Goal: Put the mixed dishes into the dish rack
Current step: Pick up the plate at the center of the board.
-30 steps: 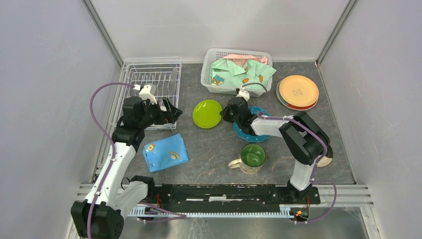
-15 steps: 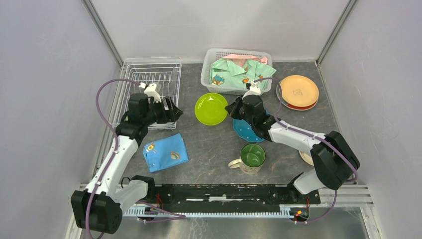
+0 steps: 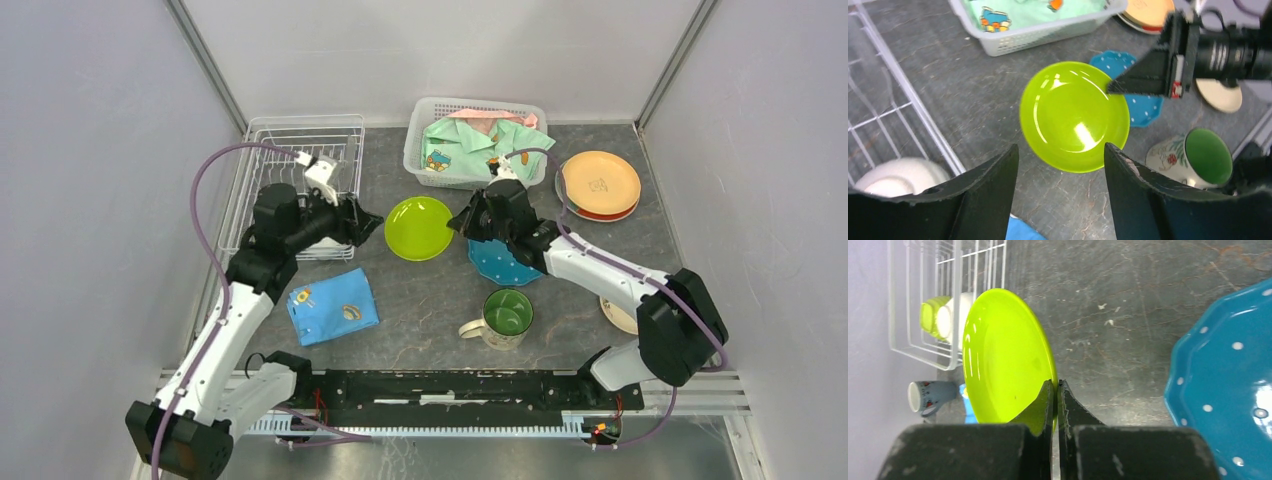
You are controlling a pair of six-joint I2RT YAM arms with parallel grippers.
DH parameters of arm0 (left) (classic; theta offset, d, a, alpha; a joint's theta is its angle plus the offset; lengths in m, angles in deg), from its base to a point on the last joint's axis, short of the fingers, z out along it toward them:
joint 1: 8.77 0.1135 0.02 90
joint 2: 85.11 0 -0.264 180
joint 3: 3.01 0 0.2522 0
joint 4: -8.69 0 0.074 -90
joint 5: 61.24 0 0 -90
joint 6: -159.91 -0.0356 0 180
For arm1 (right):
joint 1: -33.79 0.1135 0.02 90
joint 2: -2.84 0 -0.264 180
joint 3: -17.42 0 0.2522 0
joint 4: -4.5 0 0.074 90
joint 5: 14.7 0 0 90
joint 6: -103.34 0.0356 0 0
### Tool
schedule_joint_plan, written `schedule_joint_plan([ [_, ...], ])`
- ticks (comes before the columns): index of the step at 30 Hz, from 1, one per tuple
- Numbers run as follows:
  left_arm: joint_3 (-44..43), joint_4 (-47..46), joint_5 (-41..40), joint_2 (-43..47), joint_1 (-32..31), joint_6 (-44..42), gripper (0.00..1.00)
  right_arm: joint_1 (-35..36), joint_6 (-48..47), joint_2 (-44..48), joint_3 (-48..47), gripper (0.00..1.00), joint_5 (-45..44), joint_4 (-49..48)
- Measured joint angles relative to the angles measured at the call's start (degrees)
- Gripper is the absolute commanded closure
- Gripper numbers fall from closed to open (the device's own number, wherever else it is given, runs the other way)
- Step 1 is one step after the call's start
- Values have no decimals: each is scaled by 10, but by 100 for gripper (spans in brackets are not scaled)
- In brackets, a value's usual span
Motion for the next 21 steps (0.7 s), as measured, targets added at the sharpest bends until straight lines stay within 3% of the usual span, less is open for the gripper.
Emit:
schedule_joint_plan([
  [5, 1, -4, 34, -18, -70, -115, 38, 0, 19, 9, -18, 100, 29, 20],
  [10, 27, -13, 118, -6, -103, -257, 54, 0, 24, 26, -18, 100, 38, 38],
  [15, 56, -13, 176, -2, -120, -359, 50, 0, 24, 34, -18, 100, 40, 43],
  [21, 60, -8, 162, -9, -167, -457, 42, 0, 28, 35, -18, 99, 59, 44],
])
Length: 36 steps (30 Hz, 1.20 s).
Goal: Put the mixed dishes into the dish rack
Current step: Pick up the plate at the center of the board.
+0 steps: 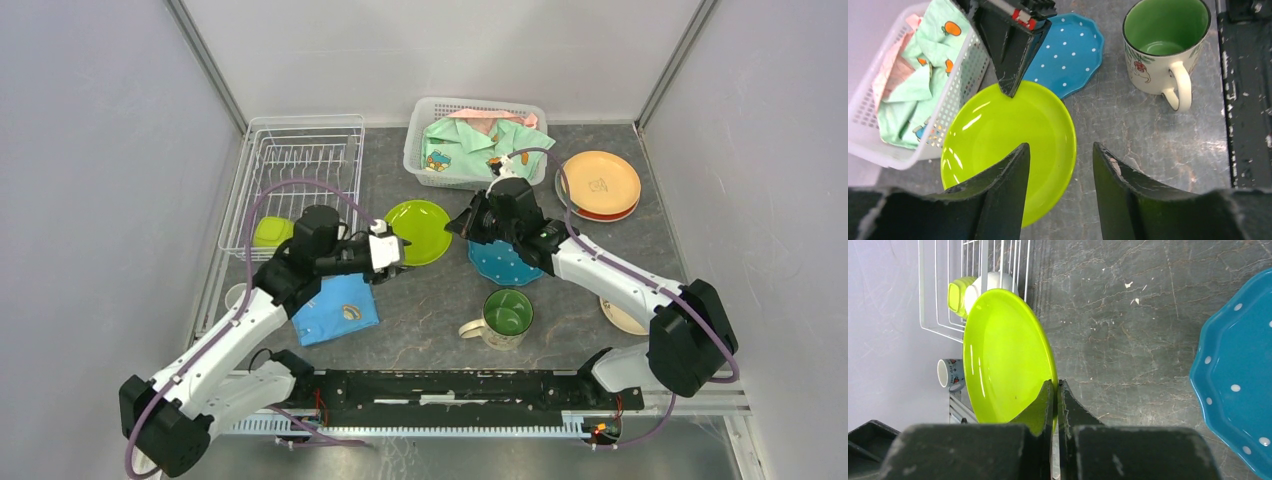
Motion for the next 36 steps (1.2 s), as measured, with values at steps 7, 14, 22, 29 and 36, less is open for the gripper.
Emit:
schedule_joint_plan([
  [7, 0, 5, -68, -19, -64, -82, 40, 0, 11, 0, 0, 100, 9, -4],
  [14, 0, 26, -138, -59, -111, -120, 43, 0, 28, 0, 7, 100, 22, -20],
  [22, 10, 4, -207, -67, -127, -139, 58, -1, 37, 0, 24, 100, 36, -37],
  [29, 29, -14, -236, -67, -130, -148, 47, -4, 51, -2, 35, 100, 60, -51],
  [36, 41, -15, -262, -63, -132, -163, 74, -4, 70, -15, 37, 100, 75, -60],
])
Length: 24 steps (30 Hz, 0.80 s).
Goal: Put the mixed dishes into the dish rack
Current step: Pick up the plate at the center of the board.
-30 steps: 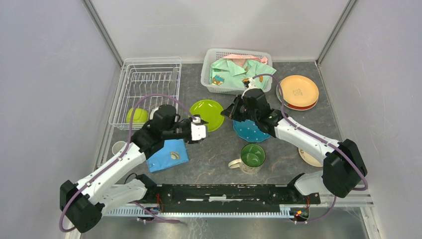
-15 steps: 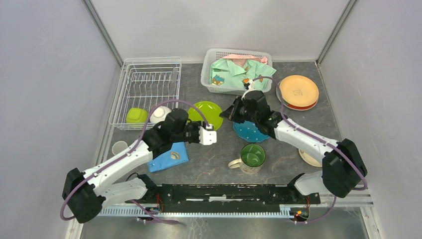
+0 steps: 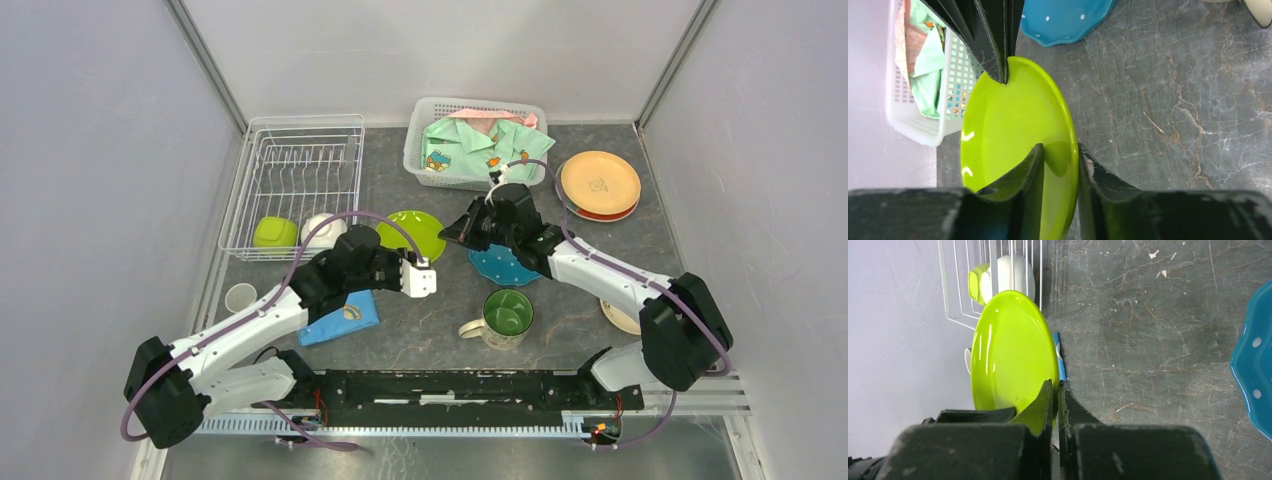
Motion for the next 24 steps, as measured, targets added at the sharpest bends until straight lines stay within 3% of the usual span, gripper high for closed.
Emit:
schedule_joint_plan([
  [3, 0, -5, -7, 0, -5, -17, 88, -5, 12, -4, 5, 98, 0, -1],
  [5, 0, -6, -10, 1, -6, -24, 97, -7, 20, -6, 11, 92, 2, -1],
  [15, -8, -2, -45, -10, -7, 16, 98, -16, 1, -6, 28, 47, 33, -37],
  [24, -78, -7, -137, -37, -3, 123, 98, -33, -68, 101, 74, 12, 1, -41],
])
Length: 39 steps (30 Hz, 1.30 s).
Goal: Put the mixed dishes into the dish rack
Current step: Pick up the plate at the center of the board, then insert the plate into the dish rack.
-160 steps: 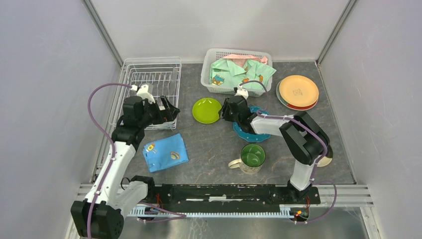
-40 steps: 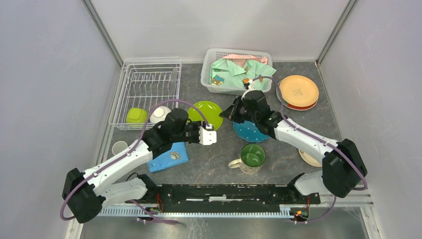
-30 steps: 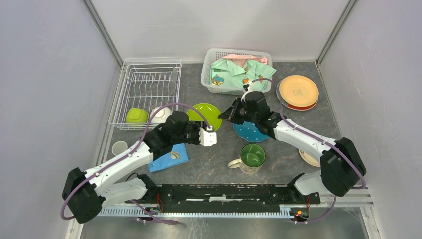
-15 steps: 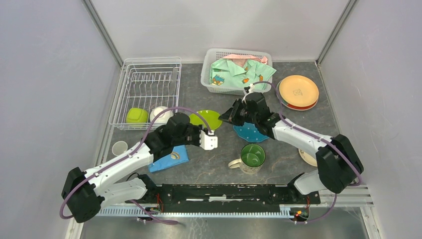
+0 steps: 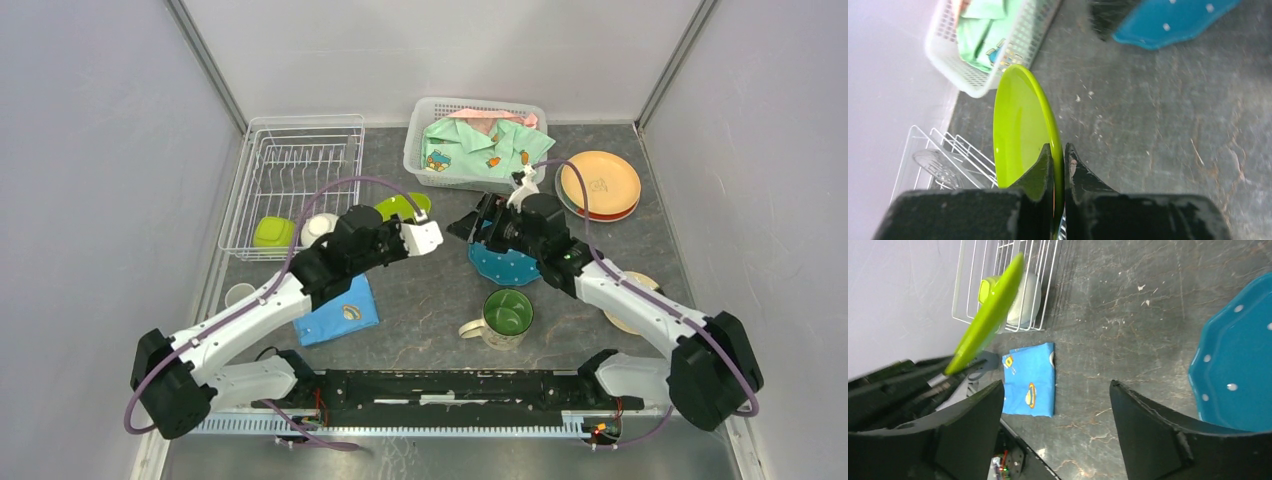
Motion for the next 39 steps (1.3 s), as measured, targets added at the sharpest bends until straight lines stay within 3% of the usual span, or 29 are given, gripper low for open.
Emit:
schedule_joint_plan([
  [3, -11, -27, -14, 1, 13, 34, 98, -2, -23, 29, 17, 2, -9, -3],
  [8, -25, -60, -20, 2, 86, 113, 98, -2, -66, 57, 39, 2, -24, 7],
  [16, -95, -128, -99, -39, 234, 275, 98, -2, -120, 135, 65, 2, -73, 35],
  [24, -167, -141, -117, -103, 329, 392, 98, -3, -170, 186, 99, 2, -119, 70],
  [39, -260, -128, 86, -280, 463, 504, 98, -3, -233, 153, 66, 2, -121, 170],
])
